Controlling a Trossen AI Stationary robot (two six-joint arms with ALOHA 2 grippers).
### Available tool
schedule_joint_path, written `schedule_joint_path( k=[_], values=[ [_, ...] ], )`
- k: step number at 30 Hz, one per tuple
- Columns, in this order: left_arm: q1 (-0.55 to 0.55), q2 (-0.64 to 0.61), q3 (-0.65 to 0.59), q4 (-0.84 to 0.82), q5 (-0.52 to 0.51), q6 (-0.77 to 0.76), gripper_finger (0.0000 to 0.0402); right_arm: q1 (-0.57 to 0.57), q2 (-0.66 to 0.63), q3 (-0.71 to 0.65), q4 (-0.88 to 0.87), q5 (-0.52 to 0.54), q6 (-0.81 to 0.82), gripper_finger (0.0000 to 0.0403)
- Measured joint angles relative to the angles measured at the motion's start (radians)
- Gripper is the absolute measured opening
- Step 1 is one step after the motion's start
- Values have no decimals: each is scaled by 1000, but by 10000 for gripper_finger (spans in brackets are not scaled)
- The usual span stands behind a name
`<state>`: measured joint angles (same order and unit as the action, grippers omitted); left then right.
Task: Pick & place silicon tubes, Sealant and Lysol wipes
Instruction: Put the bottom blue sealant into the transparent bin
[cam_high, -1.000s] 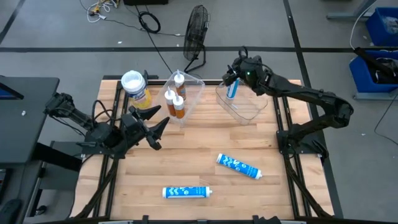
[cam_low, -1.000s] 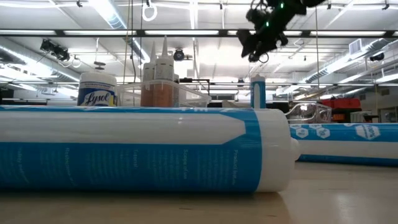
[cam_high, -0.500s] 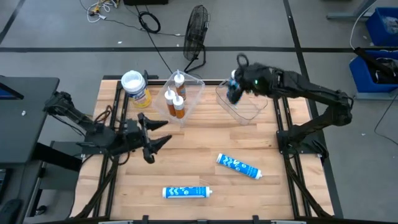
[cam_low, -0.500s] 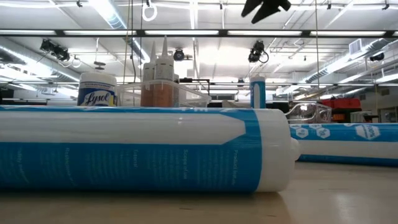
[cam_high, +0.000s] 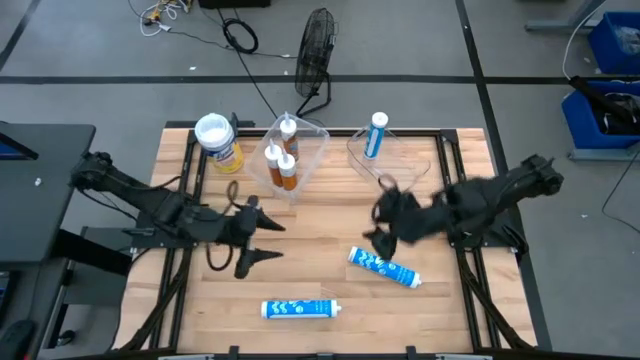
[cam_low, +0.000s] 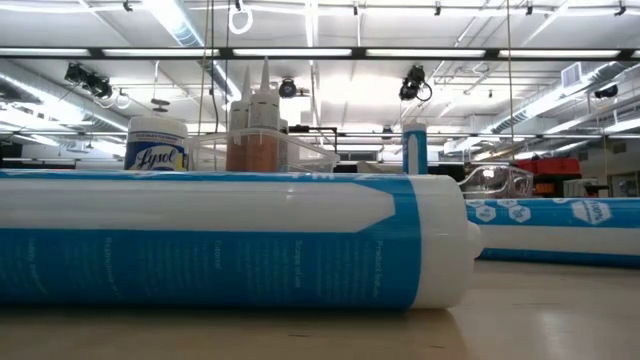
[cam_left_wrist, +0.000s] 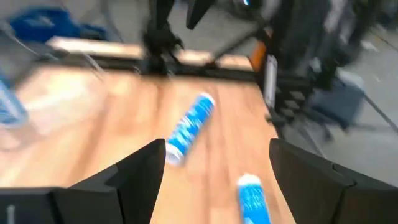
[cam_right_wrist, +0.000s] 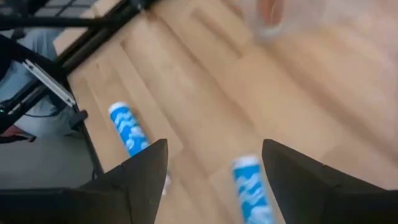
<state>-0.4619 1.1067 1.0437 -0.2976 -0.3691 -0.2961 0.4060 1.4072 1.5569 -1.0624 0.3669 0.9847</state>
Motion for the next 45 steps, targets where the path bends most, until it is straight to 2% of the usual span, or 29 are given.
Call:
schedule_joint_path(
  k=[4,6,11,15,18,22,29,34,39,45],
  values=[
    [45,60,21,-38,183,1,291,101,58,-48,0,40,166,265],
    [56,101,20,-54,241,21,291,132,93,-76,6,64,228,265],
    [66,204,20,-59,285,40,291,165,140,-160,96,69,288,265],
    [66,284,20,-56,312,-5,291,182,142,-228,158,51,291,265],
    [57,342,20,-54,389,-72,291,205,142,-271,170,46,290,265],
    [13,398,20,-54,481,-163,291,238,142,-340,273,44,271,265],
    [-51,462,20,-40,470,-445,291,274,142,-449,422,44,250,265],
    [-73,506,39,7,432,-544,291,283,142,-480,454,44,202,265],
    [-86,603,180,-70,391,-478,291,283,141,-480,467,45,139,265],
    [-56,748,373,-315,358,-376,291,284,141,-480,474,45,132,265]
  ],
)
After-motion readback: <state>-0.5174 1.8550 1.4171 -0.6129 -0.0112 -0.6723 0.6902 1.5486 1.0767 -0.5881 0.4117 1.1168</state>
